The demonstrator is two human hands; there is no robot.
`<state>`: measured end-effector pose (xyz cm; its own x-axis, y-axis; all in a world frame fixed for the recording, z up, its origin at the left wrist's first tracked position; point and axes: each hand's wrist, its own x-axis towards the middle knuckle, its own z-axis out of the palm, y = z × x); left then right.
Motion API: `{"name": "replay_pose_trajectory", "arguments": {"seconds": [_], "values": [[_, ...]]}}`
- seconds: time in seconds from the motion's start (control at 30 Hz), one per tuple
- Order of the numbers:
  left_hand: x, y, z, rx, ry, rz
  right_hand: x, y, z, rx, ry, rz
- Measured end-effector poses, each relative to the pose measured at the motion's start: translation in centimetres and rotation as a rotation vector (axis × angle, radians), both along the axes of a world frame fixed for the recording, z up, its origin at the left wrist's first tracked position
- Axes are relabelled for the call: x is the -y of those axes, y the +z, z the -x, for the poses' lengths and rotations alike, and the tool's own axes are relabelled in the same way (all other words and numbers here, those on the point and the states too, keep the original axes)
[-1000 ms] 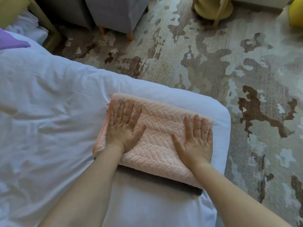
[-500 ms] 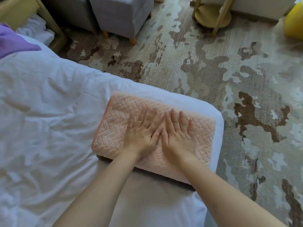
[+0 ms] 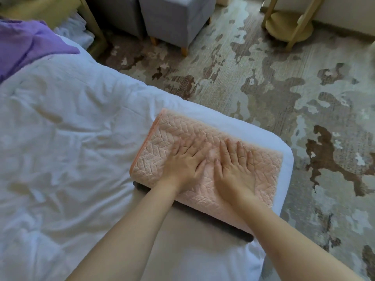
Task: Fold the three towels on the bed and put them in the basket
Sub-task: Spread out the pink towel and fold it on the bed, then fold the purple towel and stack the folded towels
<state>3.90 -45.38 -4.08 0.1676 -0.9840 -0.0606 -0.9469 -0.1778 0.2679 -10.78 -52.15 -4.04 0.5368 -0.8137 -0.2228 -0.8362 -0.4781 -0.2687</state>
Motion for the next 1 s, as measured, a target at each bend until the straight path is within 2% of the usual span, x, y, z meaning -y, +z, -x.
{"name": "replay_pose_trajectory", "arguments": {"seconds": [0.13,0.23,0.37,0.47,0.73,0.9,1.0], "values": [[-5.4,3.5,-3.3,-0.085,0.235,0.308,-1.7,3.9,-1.0,0.356,0.052,-0.036],[-11.2,4.4,-6.4,-0.071,0.494,0.359,-4.4,5.5,-3.8,0.469,0.265,0.016],[-21.3,3.2,-9.7,-0.07,0.872,0.139,-9.0,5.1,-8.8,0.476,0.446,-0.064],[-29.2,2.5,-11.5,-0.032,1.073,-0.01,-12.3,4.2,-13.3,0.453,0.543,-0.147],[-41.9,-1.3,-18.7,-0.007,1.413,-0.182,-19.5,0.0,-24.2,0.31,0.805,-0.171],[-47.2,-5.0,-23.0,-0.084,1.598,-0.311,-23.3,-1.4,-30.6,0.286,0.762,-0.2],[-49.3,-7.0,-26.0,-0.061,1.665,-0.267,-26.3,-2.4,-34.8,0.28,0.817,-0.21]]}}
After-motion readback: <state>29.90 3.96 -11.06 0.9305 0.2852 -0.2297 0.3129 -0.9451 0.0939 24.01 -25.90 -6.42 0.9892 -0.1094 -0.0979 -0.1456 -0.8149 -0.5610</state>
